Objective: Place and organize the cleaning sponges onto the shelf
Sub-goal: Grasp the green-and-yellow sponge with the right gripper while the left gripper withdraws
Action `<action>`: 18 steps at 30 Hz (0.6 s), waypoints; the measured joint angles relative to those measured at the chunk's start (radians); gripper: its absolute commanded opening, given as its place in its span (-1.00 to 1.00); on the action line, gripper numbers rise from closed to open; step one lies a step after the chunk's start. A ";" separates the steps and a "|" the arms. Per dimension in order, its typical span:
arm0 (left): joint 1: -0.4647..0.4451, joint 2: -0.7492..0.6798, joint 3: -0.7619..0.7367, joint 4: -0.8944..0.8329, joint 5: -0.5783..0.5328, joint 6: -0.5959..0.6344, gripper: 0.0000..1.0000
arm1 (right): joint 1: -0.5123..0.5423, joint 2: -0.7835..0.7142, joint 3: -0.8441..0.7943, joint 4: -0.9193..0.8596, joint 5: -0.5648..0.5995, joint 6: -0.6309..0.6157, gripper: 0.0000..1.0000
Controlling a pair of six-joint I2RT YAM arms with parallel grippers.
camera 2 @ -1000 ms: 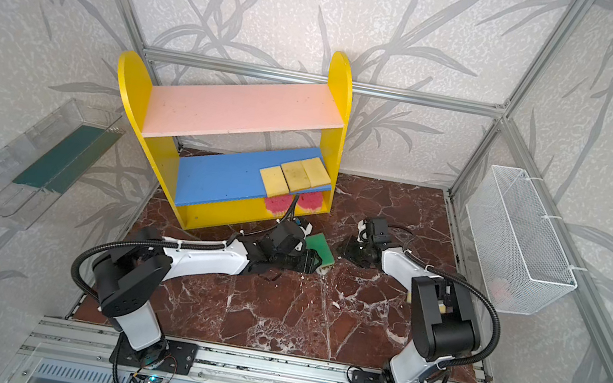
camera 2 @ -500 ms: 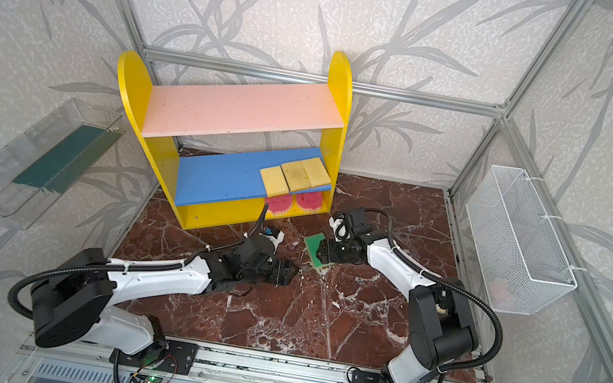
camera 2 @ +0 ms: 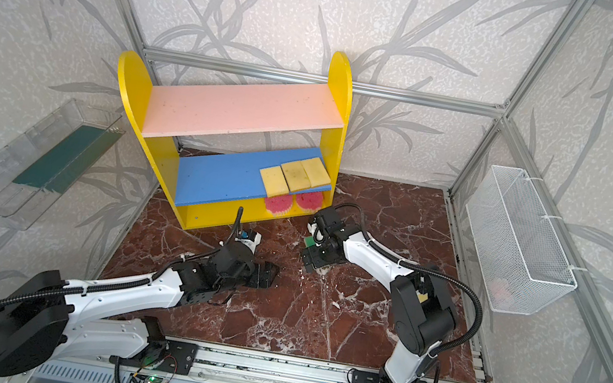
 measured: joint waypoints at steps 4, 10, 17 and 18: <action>0.003 0.006 -0.019 0.014 0.000 -0.001 0.81 | -0.001 0.040 0.015 -0.024 0.029 -0.012 0.92; 0.016 0.013 -0.039 0.035 0.004 -0.001 0.80 | -0.002 0.086 0.050 -0.044 0.061 -0.015 0.92; 0.034 0.025 -0.046 0.060 0.016 -0.001 0.80 | -0.002 0.134 0.082 -0.048 0.091 -0.016 0.92; 0.035 0.027 -0.046 0.063 0.018 -0.001 0.80 | -0.002 0.140 0.086 -0.048 0.092 -0.016 0.92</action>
